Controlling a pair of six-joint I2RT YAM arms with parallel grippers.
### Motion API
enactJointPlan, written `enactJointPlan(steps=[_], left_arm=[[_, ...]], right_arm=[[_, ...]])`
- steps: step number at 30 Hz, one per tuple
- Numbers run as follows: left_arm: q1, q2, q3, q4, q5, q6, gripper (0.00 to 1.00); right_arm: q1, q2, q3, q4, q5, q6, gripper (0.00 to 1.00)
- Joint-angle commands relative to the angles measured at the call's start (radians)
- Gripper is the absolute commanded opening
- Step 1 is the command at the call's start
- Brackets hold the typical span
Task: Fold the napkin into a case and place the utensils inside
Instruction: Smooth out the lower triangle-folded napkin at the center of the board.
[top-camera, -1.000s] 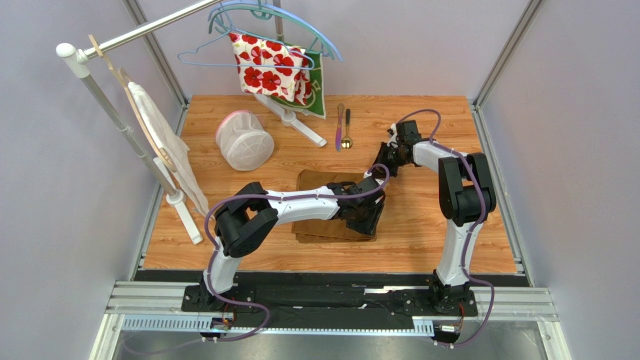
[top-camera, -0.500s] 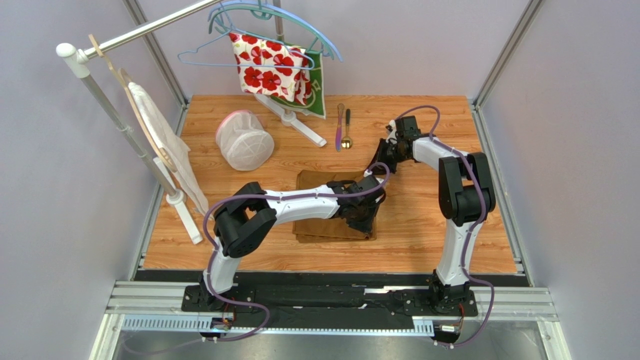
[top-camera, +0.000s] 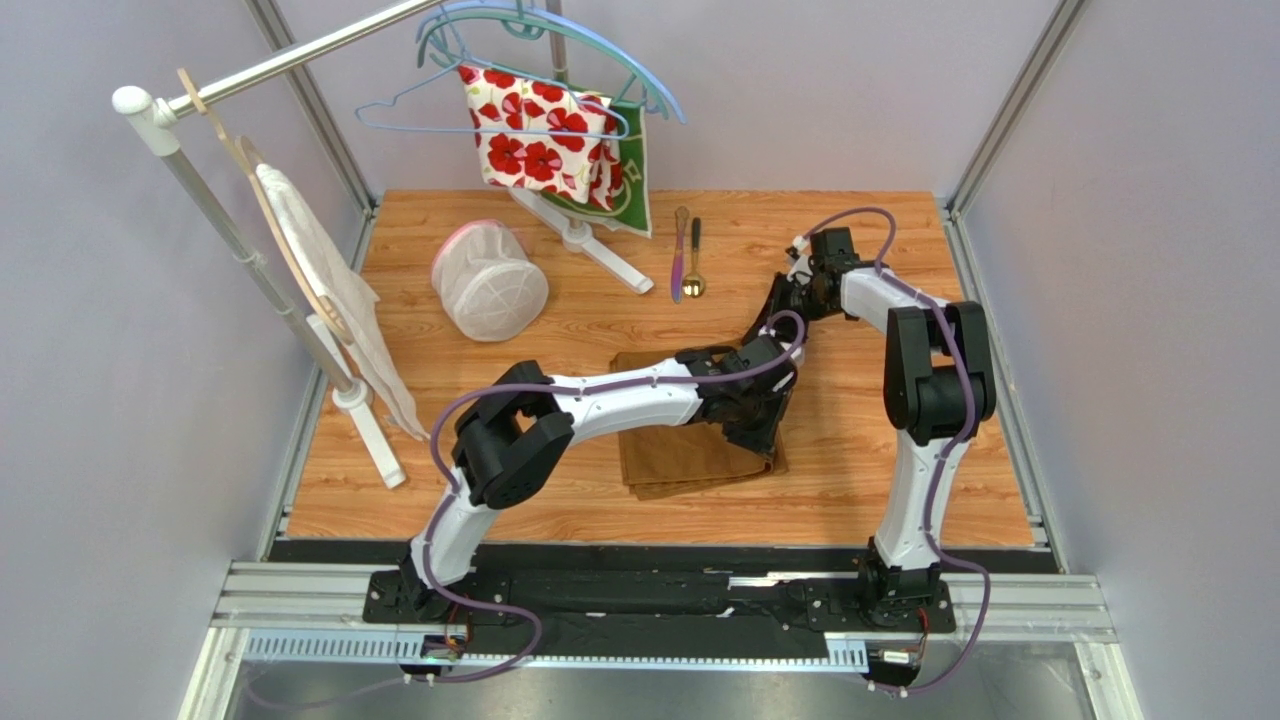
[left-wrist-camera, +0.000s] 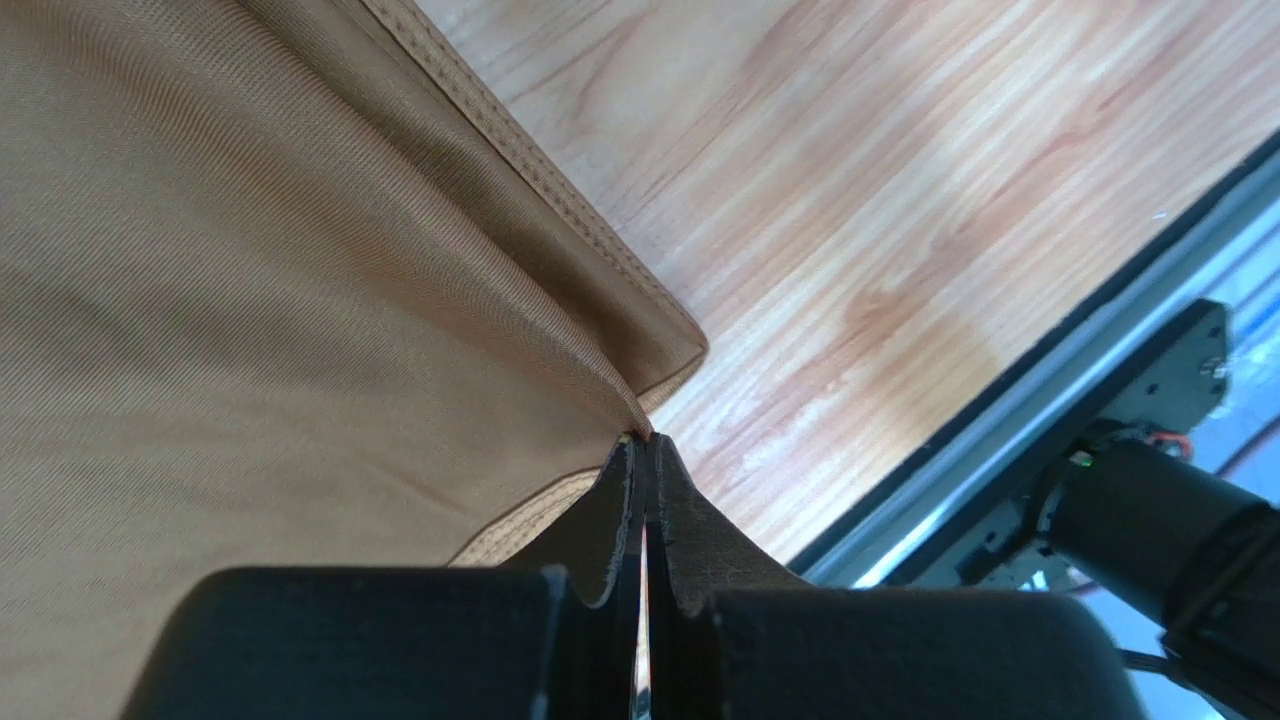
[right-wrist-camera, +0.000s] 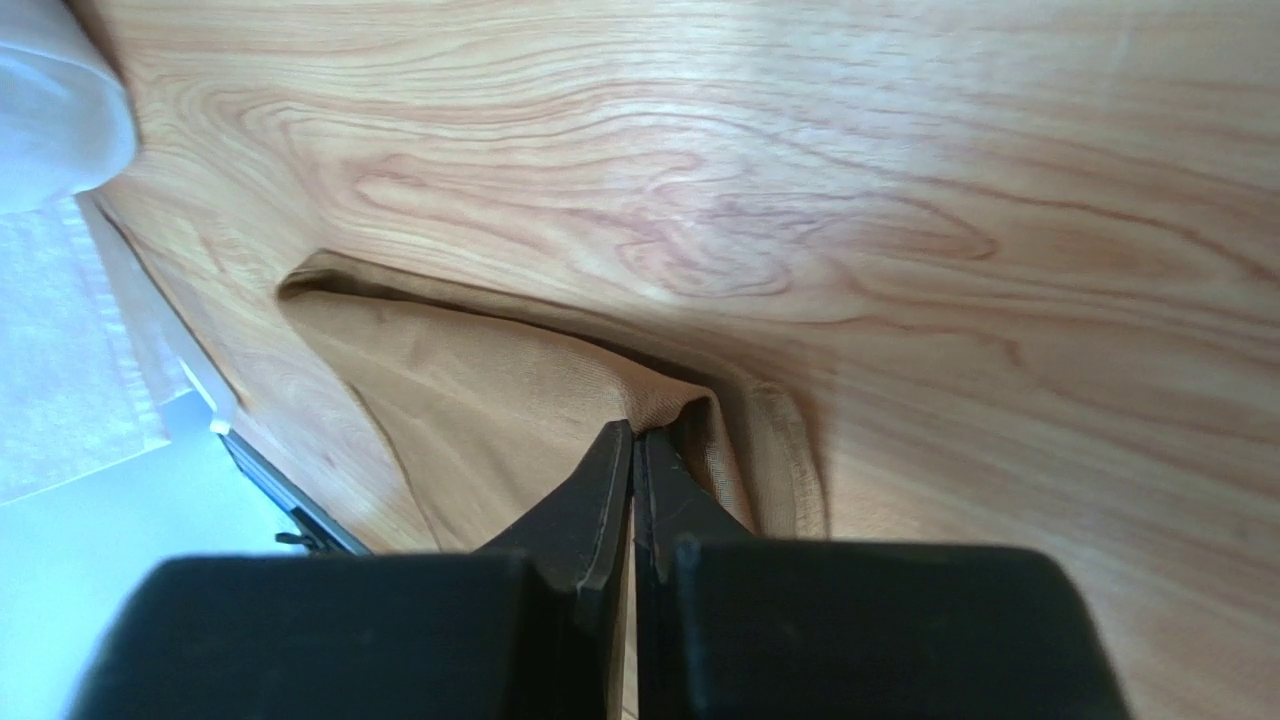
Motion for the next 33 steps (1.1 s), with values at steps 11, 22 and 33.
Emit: enactJointPlan(steps=[11,22,33], left_arm=[[0.084,-0.239,-0.111,0.067,0.118,0.009,0.54],[0.212,-0.048,0.144,-0.039,0.096,0.035,0.27],[0.216,0.122,0.303,-0.093,-0.070,0.018,0.13]], right_arm=[[-0.048,-0.209,-0.105,-0.071,0.149,0.031,0.59],[-0.049,-0.493,-0.494,0.057,0.218,0.077,0.39],[-0.046,-0.420,-0.605,0.175,0.209,0.071,0.11]])
